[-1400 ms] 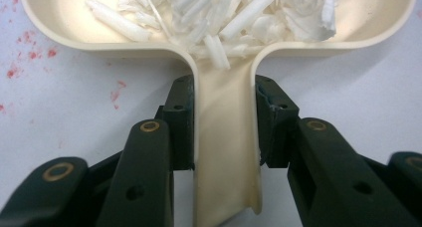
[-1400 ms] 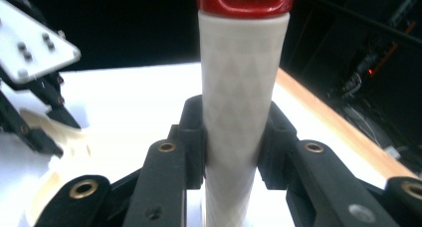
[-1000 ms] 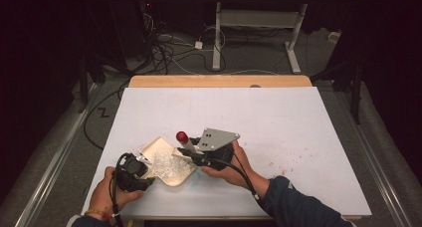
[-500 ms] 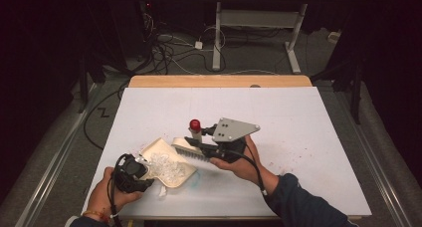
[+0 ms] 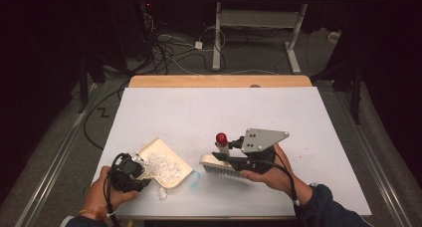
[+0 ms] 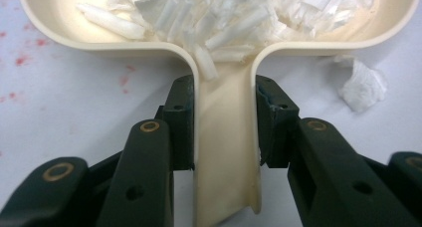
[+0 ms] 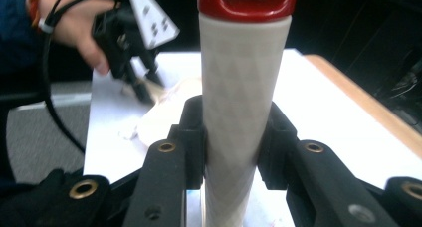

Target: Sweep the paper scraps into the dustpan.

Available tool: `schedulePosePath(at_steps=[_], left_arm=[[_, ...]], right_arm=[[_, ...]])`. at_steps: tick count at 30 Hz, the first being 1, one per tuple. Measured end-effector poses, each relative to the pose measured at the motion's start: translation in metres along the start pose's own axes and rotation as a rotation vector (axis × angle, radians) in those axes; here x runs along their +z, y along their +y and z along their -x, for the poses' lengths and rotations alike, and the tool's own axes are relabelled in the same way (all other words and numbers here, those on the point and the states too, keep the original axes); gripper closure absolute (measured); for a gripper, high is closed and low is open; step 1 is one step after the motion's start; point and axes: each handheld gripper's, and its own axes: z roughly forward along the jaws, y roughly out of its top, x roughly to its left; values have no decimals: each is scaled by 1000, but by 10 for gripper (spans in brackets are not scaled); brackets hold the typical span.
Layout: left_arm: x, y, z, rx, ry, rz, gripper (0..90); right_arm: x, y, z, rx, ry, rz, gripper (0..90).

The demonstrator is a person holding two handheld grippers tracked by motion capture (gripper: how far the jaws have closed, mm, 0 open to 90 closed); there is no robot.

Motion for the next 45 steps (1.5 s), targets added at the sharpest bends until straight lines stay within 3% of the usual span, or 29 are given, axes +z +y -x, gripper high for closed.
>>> schedulePosePath(at_steps=[6, 10, 13, 17, 22, 26, 32, 38, 45], left_arm=[[0, -2, -7, -7, 1, 1, 630], [1, -4, -11, -29, 11, 11, 630], [0, -5, -13, -41, 18, 27, 630], [2, -5, -17, -48, 4, 22, 630], [4, -5, -17, -49, 7, 12, 630], [5, -5, -17, -50, 8, 7, 630], [5, -5, -18, -45, 5, 7, 630], [6, -6, -17, -47, 8, 12, 631], [5, -6, -17, -45, 7, 11, 630]], right_arm=[[20, -3, 2, 3, 9, -32, 700], [33, 1, 13, 23, -52, 0, 701], [38, 4, 15, 38, -50, 32, 701], [35, 8, 9, 54, -3, 84, 700], [33, 24, -11, 47, 81, 147, 700], [44, 35, -27, 45, 163, 177, 700], [74, 41, -50, 16, 216, 145, 700], [101, 34, -59, 1, 212, 68, 701], [87, 35, -50, -8, 192, 22, 701]])
